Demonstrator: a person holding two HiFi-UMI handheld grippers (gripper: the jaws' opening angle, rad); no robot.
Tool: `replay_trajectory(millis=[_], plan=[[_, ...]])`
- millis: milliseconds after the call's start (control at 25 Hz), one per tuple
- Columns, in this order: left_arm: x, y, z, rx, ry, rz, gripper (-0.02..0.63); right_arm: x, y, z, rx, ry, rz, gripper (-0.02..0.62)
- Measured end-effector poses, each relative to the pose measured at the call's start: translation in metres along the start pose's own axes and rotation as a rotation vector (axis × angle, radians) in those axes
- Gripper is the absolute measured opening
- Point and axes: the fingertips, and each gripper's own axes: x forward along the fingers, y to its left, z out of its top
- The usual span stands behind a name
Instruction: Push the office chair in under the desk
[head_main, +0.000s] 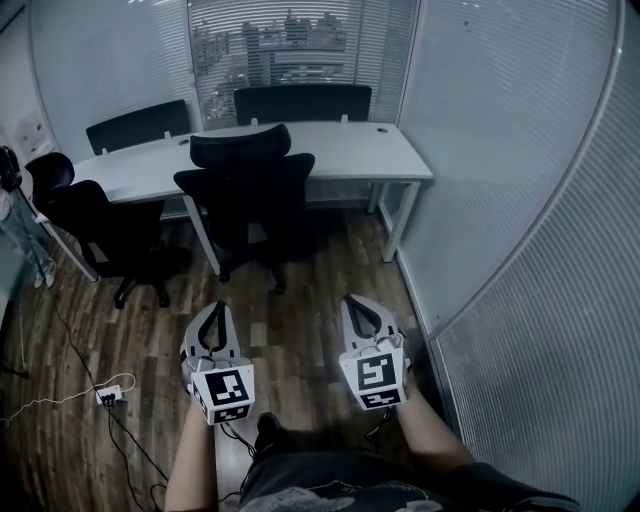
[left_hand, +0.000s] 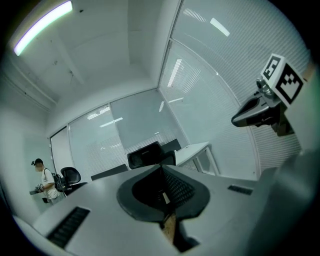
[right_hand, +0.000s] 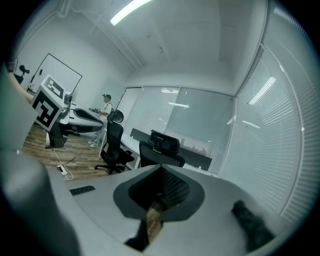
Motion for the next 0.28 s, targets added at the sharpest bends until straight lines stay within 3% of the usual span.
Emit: replay_trajectory(millis=[120, 280], plan=[[-0.028, -0.019, 0.007, -0.031, 0.000, 0.011, 0.018, -0.030, -0.002, -0.005, 0.090, -0.015, 0.038, 0.021], [-0.056, -0.047, 0.015, -0.059, 0.003, 0.012, 0.018, -0.063, -0.008, -0.009, 0.111, -0.043, 0.052, 0.021]])
